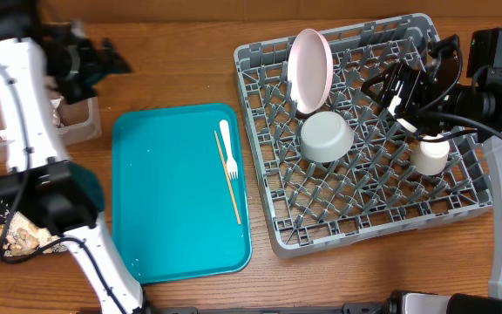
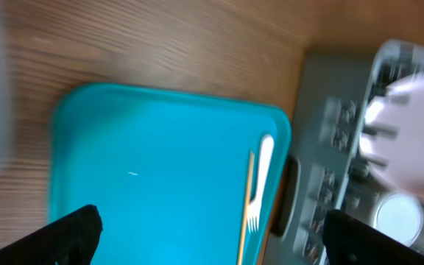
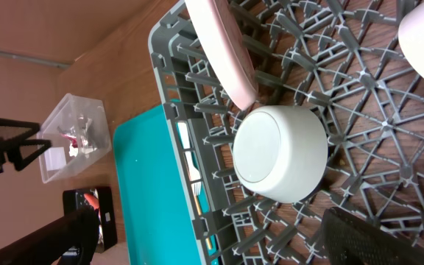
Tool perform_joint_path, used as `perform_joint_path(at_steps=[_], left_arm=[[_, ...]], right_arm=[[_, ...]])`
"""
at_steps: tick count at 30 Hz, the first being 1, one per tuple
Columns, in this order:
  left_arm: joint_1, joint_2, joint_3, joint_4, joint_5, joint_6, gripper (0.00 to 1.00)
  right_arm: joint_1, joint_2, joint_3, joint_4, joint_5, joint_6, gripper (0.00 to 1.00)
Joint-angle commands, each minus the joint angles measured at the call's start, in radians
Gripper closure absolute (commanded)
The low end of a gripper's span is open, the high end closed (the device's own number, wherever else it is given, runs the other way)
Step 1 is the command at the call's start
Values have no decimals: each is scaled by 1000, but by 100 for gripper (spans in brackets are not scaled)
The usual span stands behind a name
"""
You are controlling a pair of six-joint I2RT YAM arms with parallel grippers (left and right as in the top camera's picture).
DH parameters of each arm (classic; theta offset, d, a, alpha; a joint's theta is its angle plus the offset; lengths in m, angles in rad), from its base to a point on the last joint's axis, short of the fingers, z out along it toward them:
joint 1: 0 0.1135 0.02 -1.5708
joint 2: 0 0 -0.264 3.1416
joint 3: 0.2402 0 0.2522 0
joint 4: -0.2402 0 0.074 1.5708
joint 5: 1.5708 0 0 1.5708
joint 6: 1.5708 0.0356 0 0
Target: Sort waste into correct bins and load items into the dishwasher rack
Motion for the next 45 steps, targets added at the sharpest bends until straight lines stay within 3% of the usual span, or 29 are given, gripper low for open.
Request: perform_joint_path(at_steps=[1, 7, 12, 20, 26, 34, 37, 39, 45], left_arm=[[-139, -31, -3, -32, -106, 27, 1], [-307, -31, -3, -85, -352, -156, 0], [-309, -33, -3, -86, -425, -229, 0], [-176, -158, -3, -86, -379, -246, 0], [-68, -436, -34, -85, -449, -238, 0], [140, -707, -383, -84, -528, -355, 0], [256, -734, -519, -66, -539, -399, 0], [352, -730, -611, -67, -494, -423, 0], [453, -730, -733, -60, -414, -436, 0]], right_arm=[[2, -3, 5, 5, 3, -7, 0], [2, -3, 5, 5, 3, -7, 0], [2, -3, 5, 5, 3, -7, 0], [2, -3, 5, 5, 3, -7, 0], [2, -3, 5, 7, 3, -7, 0], [8, -3, 5, 36, -158, 96, 0], [84, -4, 5, 33, -160, 25, 0], [255, -3, 5, 28, 64, 30, 0], [646, 35, 5, 79, 498, 152, 0]])
